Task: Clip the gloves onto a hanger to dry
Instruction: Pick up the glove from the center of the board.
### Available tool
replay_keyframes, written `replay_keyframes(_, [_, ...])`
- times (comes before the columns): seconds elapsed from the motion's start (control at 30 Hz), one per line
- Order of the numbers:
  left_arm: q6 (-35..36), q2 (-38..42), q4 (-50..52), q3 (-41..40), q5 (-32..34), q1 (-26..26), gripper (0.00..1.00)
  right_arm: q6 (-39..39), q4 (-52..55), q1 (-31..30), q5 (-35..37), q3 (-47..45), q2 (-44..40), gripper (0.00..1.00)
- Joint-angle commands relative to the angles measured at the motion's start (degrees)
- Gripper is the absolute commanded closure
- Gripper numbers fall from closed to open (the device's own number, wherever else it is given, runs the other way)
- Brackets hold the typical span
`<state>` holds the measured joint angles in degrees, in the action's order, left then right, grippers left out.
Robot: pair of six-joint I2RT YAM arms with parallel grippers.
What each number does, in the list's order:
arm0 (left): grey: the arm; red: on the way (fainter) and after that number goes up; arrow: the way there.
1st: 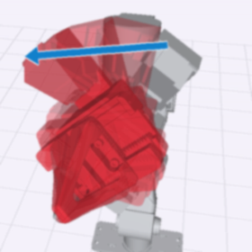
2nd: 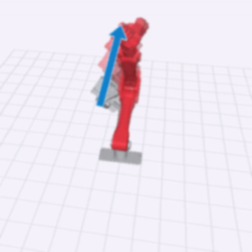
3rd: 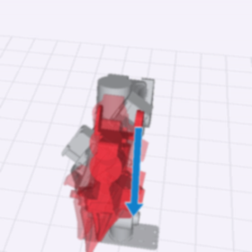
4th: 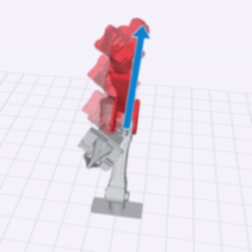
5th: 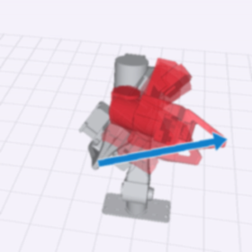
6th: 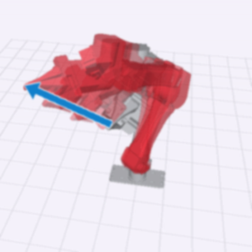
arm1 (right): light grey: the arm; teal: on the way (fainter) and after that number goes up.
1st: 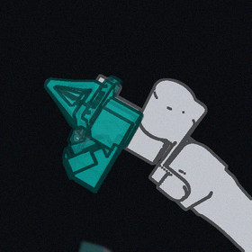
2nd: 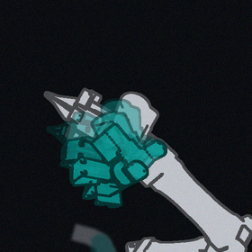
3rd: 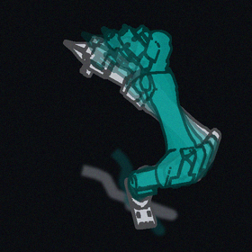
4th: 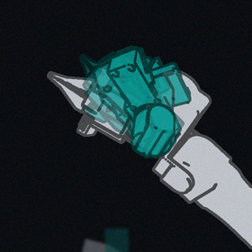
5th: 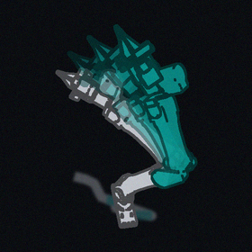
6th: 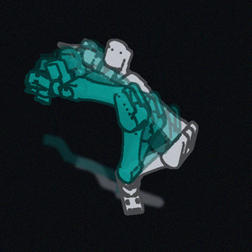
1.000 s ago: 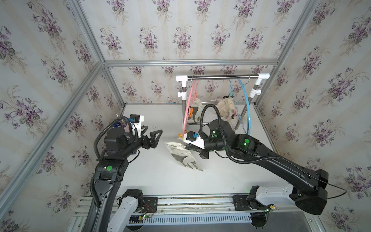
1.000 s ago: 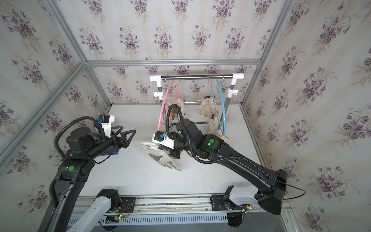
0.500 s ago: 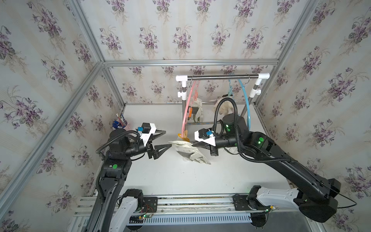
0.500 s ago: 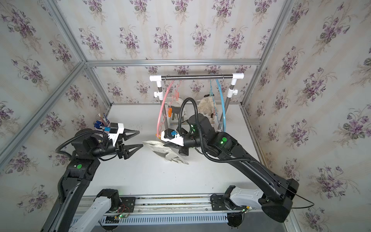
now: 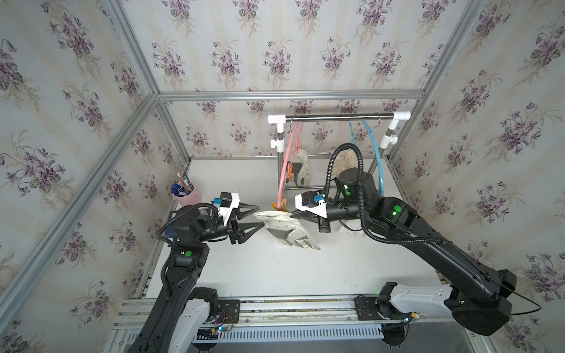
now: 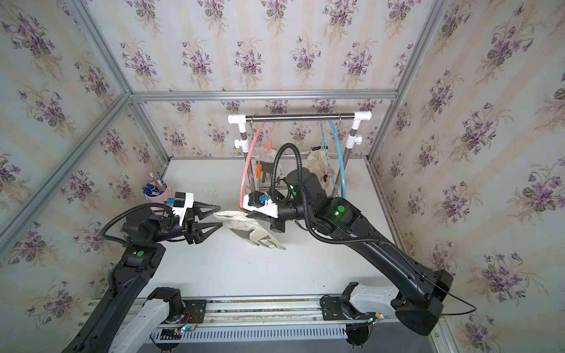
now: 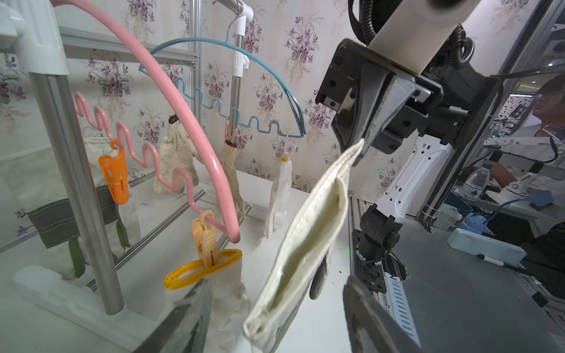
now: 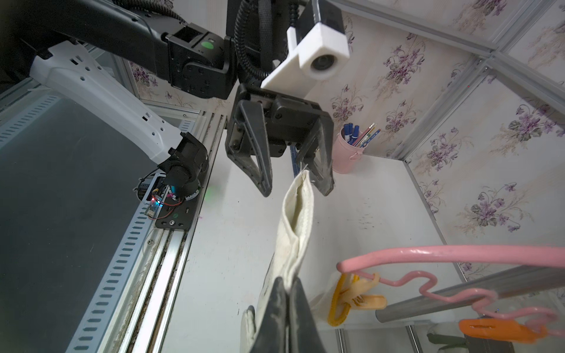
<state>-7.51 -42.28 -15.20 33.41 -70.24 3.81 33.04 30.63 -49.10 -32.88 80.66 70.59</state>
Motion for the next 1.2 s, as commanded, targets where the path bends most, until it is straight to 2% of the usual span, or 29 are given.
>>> replay_keyframes(0.0, [-4.0,0.0,-11.1,-2.3,1.9,0.5,0.32,-0.1,-2.0,0.0,-1.6,1.4,0.5,1.00])
replay_keyframes(0.07, [-5.8,-1.0,-14.8,-3.1,1.2,1.0,0.36,-0.6,-2.1,0.0,-1.6,1.9,0.8,1.00])
replay_keyframes(0.4, [-8.6,-1.4,-20.0,-4.5,2.9,3.8,0.44,-2.7,-3.9,0.1,-2.5,2.1,1.0,1.00])
replay_keyframes(0.57, [-8.4,-0.3,-17.9,-4.7,1.8,4.5,0.67,-3.4,-6.9,0.0,-1.5,1.1,0.5,1.00])
replay_keyframes(0.67, [-7.9,0.6,-16.1,-4.8,1.7,4.9,0.86,-3.8,-7.6,0.0,-1.6,0.9,0.7,1.00])
replay_keyframes(0.8, [-7.1,2.5,-13.4,-4.7,3.0,4.9,1.00,-3.8,-7.6,0.0,-1.3,0.6,0.9,1.00])
replay_keyframes(0.97, [-3.2,4.6,-6.9,-2.8,4.2,4.9,1.00,-4.4,-8.5,0.0,2.6,-0.6,0.3,1.00])
replay_keyframes(1.0, [-1.8,4.7,-4.7,-1.8,3.8,5.0,1.00,-4.9,-9.2,0.0,3.8,-1.1,0.1,0.94])
replay_keyframes(1.03, [0.3,4.7,-1.3,-0.4,3.6,4.9,1.00,-5.5,-10.2,0.1,5.3,-1.7,-0.2,0.77])
replay_keyframes(1.07, [3.4,4.7,2.8,1.4,3.4,4.9,1.00,-6.1,-11.2,0.1,7.0,-2.4,-0.7,0.65])
replay_keyframes(1.17, [15.8,4.7,21.0,8.5,4.6,4.9,1.00,-7.6,-13.7,0.1,11.0,-4.1,-2.4,0.51])
